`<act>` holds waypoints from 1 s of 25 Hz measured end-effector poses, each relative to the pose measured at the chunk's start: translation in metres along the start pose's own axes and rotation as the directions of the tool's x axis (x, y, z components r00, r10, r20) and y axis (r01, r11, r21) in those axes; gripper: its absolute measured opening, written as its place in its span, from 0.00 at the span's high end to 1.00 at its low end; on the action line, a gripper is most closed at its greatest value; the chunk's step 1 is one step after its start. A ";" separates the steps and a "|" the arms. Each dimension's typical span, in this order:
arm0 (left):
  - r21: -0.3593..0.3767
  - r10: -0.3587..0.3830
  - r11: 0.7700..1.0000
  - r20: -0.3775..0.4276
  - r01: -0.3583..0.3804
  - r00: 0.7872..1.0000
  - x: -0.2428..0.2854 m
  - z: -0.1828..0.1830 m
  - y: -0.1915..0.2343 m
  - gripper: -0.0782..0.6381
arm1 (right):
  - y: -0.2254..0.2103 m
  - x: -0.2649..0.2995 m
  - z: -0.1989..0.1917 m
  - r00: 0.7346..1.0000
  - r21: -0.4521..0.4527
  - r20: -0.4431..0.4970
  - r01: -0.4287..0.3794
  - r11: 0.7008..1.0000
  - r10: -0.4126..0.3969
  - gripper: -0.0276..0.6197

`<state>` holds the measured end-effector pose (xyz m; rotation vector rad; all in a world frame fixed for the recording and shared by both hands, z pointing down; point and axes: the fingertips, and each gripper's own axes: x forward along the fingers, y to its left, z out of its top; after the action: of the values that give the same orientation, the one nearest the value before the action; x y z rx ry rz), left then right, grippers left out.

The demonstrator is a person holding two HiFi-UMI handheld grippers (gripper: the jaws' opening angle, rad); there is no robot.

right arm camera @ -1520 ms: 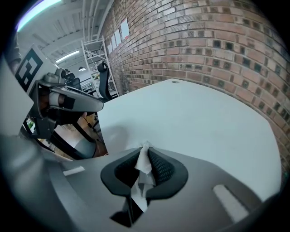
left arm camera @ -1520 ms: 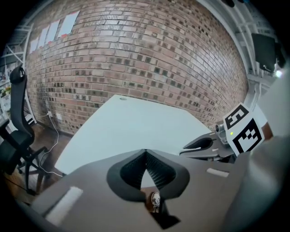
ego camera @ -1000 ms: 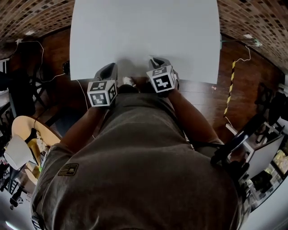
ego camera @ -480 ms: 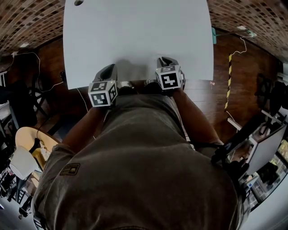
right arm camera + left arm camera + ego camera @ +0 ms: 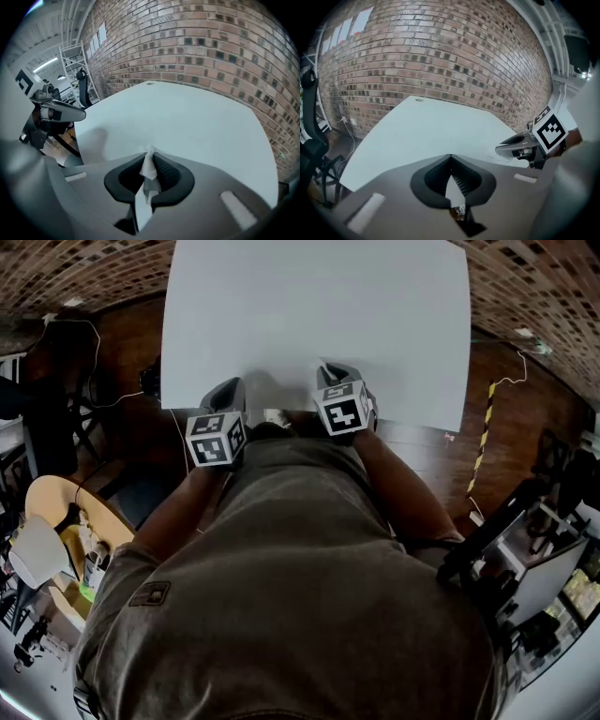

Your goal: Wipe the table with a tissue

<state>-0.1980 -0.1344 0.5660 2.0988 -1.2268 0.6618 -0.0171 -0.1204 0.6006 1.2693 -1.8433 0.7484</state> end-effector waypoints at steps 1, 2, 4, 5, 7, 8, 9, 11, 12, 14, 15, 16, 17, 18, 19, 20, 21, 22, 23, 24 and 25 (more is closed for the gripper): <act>-0.007 0.008 1.000 0.003 -0.008 1.000 -0.003 -0.001 0.006 0.89 | 0.009 0.003 0.004 1.000 -0.015 0.002 -0.012 1.000 0.012 0.89; -0.014 0.016 1.000 0.005 -0.016 1.000 -0.006 -0.003 0.012 0.89 | 0.017 0.005 0.008 1.000 -0.030 0.004 -0.024 0.999 0.024 0.89; -0.027 0.031 0.999 0.006 -0.031 1.000 -0.013 -0.007 0.022 0.89 | 0.035 0.010 0.012 0.999 -0.059 0.004 -0.046 0.997 0.047 0.89; -0.034 0.036 0.999 0.007 -0.036 0.999 -0.016 -0.009 0.026 0.89 | 0.043 0.011 0.014 0.998 -0.072 0.004 -0.057 0.996 0.057 0.89; -0.044 0.041 0.998 0.011 -0.041 0.999 -0.021 -0.013 0.033 0.89 | 0.059 0.013 0.015 0.997 -0.095 0.000 -0.078 0.992 0.078 0.89; -0.047 0.042 0.998 0.013 -0.042 0.999 -0.023 -0.015 0.035 0.89 | 0.067 0.013 0.015 0.996 -0.103 -0.003 -0.088 0.991 0.088 0.89; -0.049 0.042 0.998 0.013 -0.041 0.999 -0.025 -0.017 0.037 0.89 | 0.074 0.013 0.015 0.995 -0.110 -0.005 -0.098 0.989 0.098 0.89; -0.049 0.038 0.998 0.011 -0.038 0.999 -0.028 -0.021 0.040 0.89 | 0.088 0.014 0.013 0.994 -0.123 -0.006 -0.113 0.986 0.113 0.89; -0.048 0.035 0.998 0.010 -0.034 0.999 -0.029 -0.023 0.041 0.89 | 0.094 0.014 0.012 0.993 -0.127 -0.005 -0.116 0.985 0.116 0.89; -0.043 0.025 0.999 0.006 -0.024 1.000 -0.031 -0.026 0.042 0.89 | 0.100 0.013 0.009 0.993 -0.123 -0.001 -0.114 0.986 0.115 0.89; -0.038 0.018 0.999 0.003 -0.018 1.000 -0.032 -0.028 0.041 0.89 | 0.101 0.012 0.008 0.994 -0.115 0.002 -0.109 0.987 0.110 0.89; -0.033 0.011 0.999 -0.001 -0.011 1.000 -0.032 -0.029 0.041 0.89 | 0.100 0.012 0.006 0.995 -0.105 0.004 -0.103 0.989 0.104 0.89; -0.027 0.004 1.000 -0.004 -0.004 1.000 -0.031 -0.031 0.040 0.89 | 0.099 0.011 0.005 0.995 -0.094 0.006 -0.096 0.991 0.097 0.89; -0.020 -0.004 1.000 -0.006 0.004 1.000 -0.030 -0.031 0.039 0.89 | 0.097 0.010 0.003 0.996 -0.083 0.007 -0.089 0.993 0.089 0.89; -0.014 -0.012 1.000 -0.009 0.012 1.000 -0.028 -0.032 0.037 0.89 | 0.094 0.008 0.001 0.997 -0.072 0.007 -0.080 0.994 0.081 0.89; -0.008 -0.020 1.000 -0.012 0.020 1.000 -0.027 -0.032 0.035 0.89 | 0.091 0.006 -0.002 0.997 -0.062 0.006 -0.071 0.996 0.072 0.89; -0.003 -0.029 1.000 -0.015 0.029 0.999 -0.026 -0.032 0.032 0.89 | 0.087 0.004 -0.005 0.998 -0.051 0.003 -0.061 0.997 0.061 0.89; 0.003 -0.040 0.999 -0.019 0.040 0.999 -0.024 -0.032 0.028 0.89 | 0.082 0.001 -0.010 0.999 -0.040 -0.002 -0.048 0.998 0.048 0.89; 0.010 -0.052 0.999 -0.022 0.052 0.998 -0.022 -0.032 0.023 0.89 | 0.076 -0.003 -0.015 0.999 -0.025 -0.008 -0.034 0.999 0.034 0.89; 0.017 -0.065 0.998 -0.024 0.066 0.998 -0.019 -0.031 0.017 0.89 | 0.070 -0.006 -0.021 1.000 -0.009 -0.014 -0.020 1.000 0.020 0.89; 0.025 -0.077 0.997 -0.024 0.078 0.997 -0.016 -0.030 0.011 0.89 | 0.063 -0.010 -0.026 1.000 0.006 -0.020 -0.008 1.000 0.008 0.89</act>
<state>-0.2182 -0.1079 0.5786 2.1431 -1.1240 0.6680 -0.0680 -0.0734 0.6034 1.2544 -1.8330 0.7685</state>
